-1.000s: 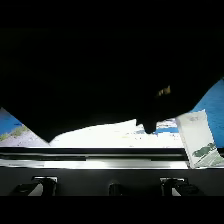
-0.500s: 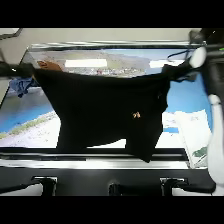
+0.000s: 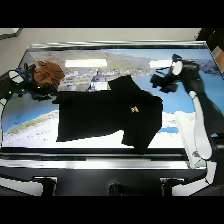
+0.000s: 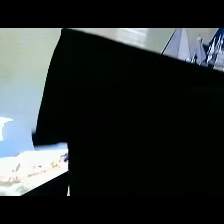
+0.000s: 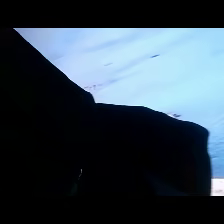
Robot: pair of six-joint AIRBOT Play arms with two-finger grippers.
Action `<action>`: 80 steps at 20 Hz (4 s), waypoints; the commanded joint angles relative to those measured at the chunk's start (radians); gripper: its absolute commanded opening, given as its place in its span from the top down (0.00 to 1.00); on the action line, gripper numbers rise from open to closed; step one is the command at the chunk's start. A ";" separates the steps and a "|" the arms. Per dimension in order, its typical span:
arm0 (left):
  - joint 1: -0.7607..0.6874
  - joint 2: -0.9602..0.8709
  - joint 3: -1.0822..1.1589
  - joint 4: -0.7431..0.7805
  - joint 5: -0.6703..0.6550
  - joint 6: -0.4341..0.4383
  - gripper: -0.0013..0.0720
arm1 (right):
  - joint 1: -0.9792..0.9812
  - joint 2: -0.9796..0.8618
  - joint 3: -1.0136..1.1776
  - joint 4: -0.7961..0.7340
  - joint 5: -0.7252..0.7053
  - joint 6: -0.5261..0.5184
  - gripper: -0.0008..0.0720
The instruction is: Fold the shirts.
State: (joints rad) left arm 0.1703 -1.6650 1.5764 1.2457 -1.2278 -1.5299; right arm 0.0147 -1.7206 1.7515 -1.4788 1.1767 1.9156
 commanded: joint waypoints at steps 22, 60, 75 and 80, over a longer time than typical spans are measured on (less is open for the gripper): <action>0.281 0.321 -0.916 -0.352 0.068 0.304 0.47 | -0.309 0.087 -0.304 0.185 0.490 -0.342 0.39; 0.282 1.010 0.364 -0.307 0.342 0.152 0.94 | -0.226 1.043 0.188 0.066 -0.332 -0.388 0.93; 0.277 0.371 -0.161 -0.291 -0.110 0.240 0.94 | -0.168 0.154 0.096 0.134 0.492 -0.352 0.93; 0.210 0.040 -0.146 -0.311 0.064 0.248 0.94 | -0.086 -0.179 0.089 0.213 0.153 -0.260 0.93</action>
State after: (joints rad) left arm 0.4149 -1.4555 1.4384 0.9619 -1.2419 -1.2961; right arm -0.1055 -1.7248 1.8500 -1.3338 1.4891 1.6035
